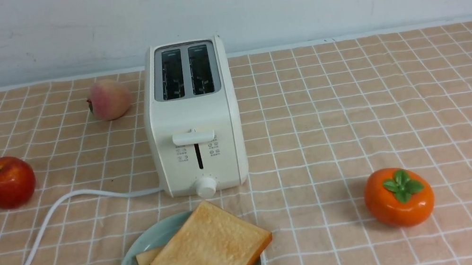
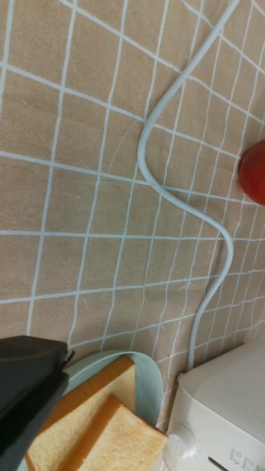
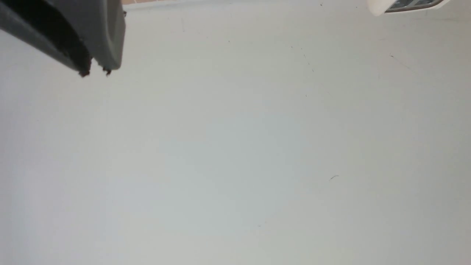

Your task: Take toasted bread from bread machine on light coffee tablecloth place on plate.

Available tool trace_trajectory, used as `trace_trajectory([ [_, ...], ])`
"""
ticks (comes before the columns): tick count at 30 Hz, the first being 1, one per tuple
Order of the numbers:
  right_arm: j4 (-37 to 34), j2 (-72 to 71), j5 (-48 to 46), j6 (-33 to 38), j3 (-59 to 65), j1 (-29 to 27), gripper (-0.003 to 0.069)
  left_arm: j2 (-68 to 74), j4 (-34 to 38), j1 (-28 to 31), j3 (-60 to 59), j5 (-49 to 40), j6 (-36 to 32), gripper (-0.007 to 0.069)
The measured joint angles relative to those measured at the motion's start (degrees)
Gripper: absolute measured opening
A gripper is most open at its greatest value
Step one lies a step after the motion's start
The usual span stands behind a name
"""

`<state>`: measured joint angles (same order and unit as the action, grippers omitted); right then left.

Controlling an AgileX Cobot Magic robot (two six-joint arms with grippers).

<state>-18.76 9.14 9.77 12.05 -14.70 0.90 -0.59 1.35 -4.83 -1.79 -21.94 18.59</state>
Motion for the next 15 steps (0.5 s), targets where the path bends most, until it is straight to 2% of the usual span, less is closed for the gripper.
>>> trace_trajectory([
  [15,0.0,0.0,0.0,0.0,0.0,0.0,0.007,0.0,0.0,0.0,0.0,-0.2,0.0,0.0047],
])
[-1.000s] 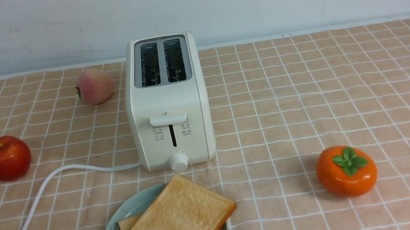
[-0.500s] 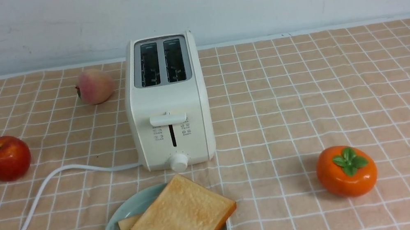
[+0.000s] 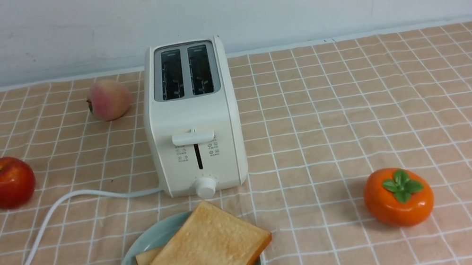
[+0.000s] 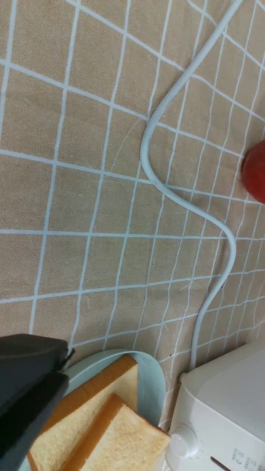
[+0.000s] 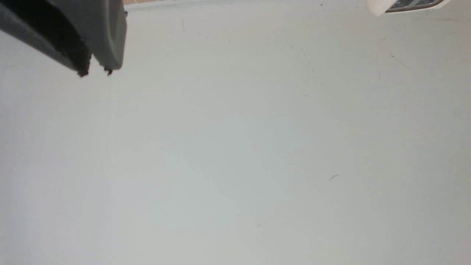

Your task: Take toasted bread from bread machine on light coffee tablecloth place on plate.

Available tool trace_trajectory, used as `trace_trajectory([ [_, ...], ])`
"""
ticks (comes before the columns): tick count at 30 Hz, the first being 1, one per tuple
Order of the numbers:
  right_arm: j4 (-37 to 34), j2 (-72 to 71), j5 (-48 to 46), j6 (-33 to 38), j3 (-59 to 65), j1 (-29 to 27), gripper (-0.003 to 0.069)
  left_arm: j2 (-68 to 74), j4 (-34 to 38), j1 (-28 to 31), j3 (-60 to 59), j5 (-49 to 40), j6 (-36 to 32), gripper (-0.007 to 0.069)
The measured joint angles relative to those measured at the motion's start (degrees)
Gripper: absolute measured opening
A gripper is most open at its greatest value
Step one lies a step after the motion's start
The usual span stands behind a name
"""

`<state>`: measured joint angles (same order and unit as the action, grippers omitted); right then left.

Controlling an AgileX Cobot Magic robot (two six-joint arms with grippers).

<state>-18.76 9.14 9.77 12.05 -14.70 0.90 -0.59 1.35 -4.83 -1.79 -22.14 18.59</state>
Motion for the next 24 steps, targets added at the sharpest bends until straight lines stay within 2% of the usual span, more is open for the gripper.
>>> trace_trajectory([
  [8,0.0,0.0,0.07,0.04,0.0,0.0,0.0078,0.0,0.0,0.0,0.0,0.0,0.0,0.0056],
  [15,0.37,0.0,1.37,2.77,0.97,0.0,0.0089,0.0,0.0,0.0,0.0,0.0,0.0,0.0058],
  [17,2.06,0.0,0.64,2.61,1.9,0.0,0.009,0.0,0.0,0.0,0.0,0.0,0.0,0.0063],
  [19,8.18,0.0,-1.86,0.03,3.51,0.0,0.0093,0.0,0.0,0.0,0.0,0.0,0.0,0.0067],
  [20,8.18,0.0,-2.15,-0.35,3.62,0.0,0.0093,0.0,0.0,0.0,0.0,0.0,0.0,0.0067],
  [23,18.76,-0.19,-8.43,-9.6,5.42,0.0,0.0097,0.0,0.0,0.0,0.0,0.0,0.0,0.0071],
  [24,19.38,-0.24,-8.78,-10.68,5.52,0.0,0.0097,0.0,0.0,0.0,0.0,0.0,0.0,0.0071],
])
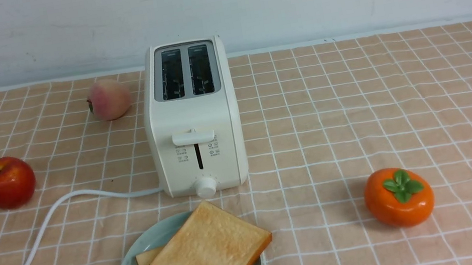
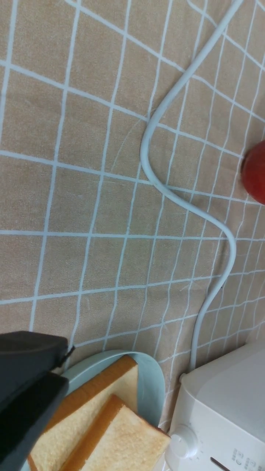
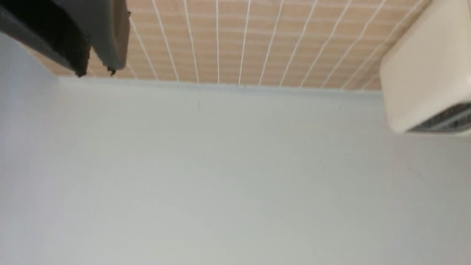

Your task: Take toasted bread from bread machine on light coffee tablecloth place on plate.

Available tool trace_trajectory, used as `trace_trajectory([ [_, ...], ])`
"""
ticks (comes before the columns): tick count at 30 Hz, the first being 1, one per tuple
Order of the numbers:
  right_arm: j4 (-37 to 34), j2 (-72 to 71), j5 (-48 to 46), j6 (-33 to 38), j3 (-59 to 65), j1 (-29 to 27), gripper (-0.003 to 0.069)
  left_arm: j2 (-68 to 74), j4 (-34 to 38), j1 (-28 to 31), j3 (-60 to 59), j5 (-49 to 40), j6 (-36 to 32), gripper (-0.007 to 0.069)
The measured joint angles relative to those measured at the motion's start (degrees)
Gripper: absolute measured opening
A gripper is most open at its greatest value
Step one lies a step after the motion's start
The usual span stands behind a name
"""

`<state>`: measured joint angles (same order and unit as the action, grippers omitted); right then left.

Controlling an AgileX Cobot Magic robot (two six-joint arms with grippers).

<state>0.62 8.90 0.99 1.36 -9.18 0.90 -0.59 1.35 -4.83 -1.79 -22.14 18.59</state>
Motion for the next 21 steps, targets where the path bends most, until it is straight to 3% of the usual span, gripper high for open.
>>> trace_trajectory([
  [2,2.39,-0.71,-3.18,-5.34,1.52,0.0,0.01,0.0,0.0,0.0,0.0,0.0,0.0,0.007],
  [5,3.31,-1.12,-4.84,-7.72,3.67,0.0,0.0106,0.0,0.0,0.0,0.0,0.0,0.0,0.0072],
  [13,3.13,-2.73,-6.03,-8.25,8.95,0.0,0.0114,0.0,0.0,0.0,0.0,0.0,0.0,0.0081],
  [15,3.18,-3.78,-8.86,-8.25,10.05,0.0,0.0118,0.0,0.0,0.0,0.0,0.0,0.0,0.0082],
  [17,3.16,-6.75,-18.66,-8.32,10.61,0.0,0.012,0.0,0.0,0.0,0.0,-0.05,0.0,0.0087],
  [21,3.1,-9.31,-21.73,-8.39,10.33,0.0,0.0126,-0.02,0.05,0.0,0.0,-0.01,0.05,0.009],
])
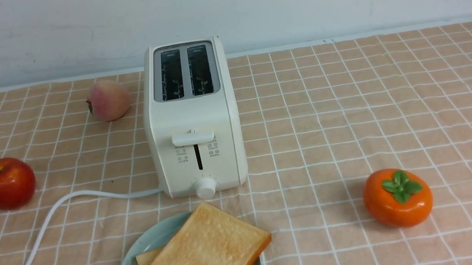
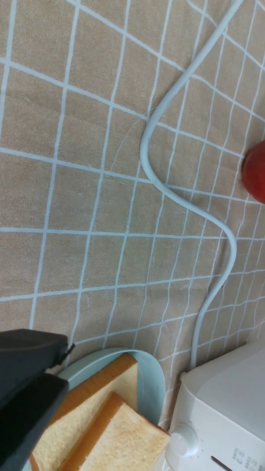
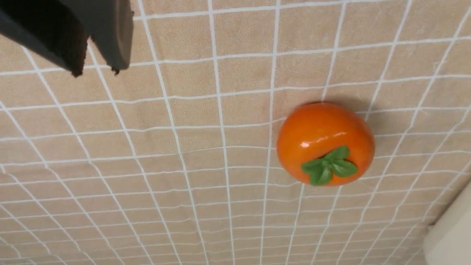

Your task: Take toasted bread from bread machine on light coffee tablecloth place on plate.

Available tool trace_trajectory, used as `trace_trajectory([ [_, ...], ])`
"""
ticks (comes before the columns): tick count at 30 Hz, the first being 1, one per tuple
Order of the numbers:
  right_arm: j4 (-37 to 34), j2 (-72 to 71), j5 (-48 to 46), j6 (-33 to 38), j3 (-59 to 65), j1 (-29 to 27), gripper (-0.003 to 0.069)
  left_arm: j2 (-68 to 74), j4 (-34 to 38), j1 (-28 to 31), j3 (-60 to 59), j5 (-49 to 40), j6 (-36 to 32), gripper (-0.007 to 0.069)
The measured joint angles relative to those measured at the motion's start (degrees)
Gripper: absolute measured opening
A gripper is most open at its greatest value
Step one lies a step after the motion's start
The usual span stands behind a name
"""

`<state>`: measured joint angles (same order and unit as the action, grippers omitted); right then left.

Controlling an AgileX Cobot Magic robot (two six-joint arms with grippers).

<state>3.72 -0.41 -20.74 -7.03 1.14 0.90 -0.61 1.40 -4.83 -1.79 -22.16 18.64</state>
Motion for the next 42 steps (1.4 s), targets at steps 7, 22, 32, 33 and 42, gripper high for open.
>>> trace_trajectory([
  [7,-0.55,-0.17,-0.3,-1.69,-0.07,0.0,0.0135,0.0,0.0,0.0,0.0,-0.07,0.0,0.0095],
  [22,-0.69,-0.17,-0.42,-1.69,-0.07,0.0,0.0148,0.0,0.0,0.0,0.0,0.0,0.0,0.0109],
  [32,-0.69,-0.17,-0.42,-1.69,-0.07,0.0,0.015,0.0,0.0,0.0,0.0,0.0,0.06,0.0109],
  [33,-0.69,-0.17,-0.42,-1.69,-0.07,0.0,0.015,0.0,0.0,0.0,0.0,0.0,0.06,0.0109],
  [42,-0.69,-0.17,-0.42,-1.69,-0.07,0.0,0.016,0.0,0.0,0.0,0.0,0.0,0.06,0.0109],
])
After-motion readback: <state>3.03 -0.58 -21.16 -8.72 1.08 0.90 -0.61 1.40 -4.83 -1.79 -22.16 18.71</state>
